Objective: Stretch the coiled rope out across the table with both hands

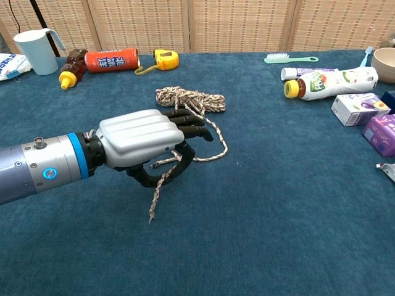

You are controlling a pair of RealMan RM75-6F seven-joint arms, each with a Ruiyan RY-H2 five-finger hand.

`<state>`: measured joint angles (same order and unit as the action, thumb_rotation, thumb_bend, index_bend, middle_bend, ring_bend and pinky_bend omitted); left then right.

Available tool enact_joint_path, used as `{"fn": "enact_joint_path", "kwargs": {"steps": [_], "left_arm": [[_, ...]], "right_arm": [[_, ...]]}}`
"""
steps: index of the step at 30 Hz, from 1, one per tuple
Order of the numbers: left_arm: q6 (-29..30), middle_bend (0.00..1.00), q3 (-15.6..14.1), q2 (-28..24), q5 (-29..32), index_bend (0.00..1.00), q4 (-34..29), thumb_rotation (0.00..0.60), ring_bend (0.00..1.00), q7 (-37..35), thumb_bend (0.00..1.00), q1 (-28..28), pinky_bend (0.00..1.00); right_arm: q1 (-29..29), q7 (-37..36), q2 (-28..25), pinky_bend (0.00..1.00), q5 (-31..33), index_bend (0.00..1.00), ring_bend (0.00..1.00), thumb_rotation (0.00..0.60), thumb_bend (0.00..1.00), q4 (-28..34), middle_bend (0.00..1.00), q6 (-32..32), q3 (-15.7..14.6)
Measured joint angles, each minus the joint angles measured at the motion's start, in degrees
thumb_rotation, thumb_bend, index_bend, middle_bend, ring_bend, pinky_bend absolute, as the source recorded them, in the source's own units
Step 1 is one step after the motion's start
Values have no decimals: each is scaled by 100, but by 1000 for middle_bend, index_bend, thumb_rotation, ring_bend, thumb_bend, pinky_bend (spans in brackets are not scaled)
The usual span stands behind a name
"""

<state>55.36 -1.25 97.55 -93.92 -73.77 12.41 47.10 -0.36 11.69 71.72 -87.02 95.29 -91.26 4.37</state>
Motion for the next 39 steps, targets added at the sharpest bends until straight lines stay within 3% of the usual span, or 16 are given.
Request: {"fn": "enact_joint_path", "kwargs": {"steps": [17,39], "left_arm": [[469,189,34,-721,30,721,-455,600,0,-37,474,-265,0],[1050,192,-157,-1702,-21,725,-750,600,0,-224,471,-836,0]], "right_arm": [[82,-69,-15,271,-46,321,308,600,495,-58,306,74,17],[209,-203,-26,271,-55,321,308,600,495,-166,306,201,42]]}}
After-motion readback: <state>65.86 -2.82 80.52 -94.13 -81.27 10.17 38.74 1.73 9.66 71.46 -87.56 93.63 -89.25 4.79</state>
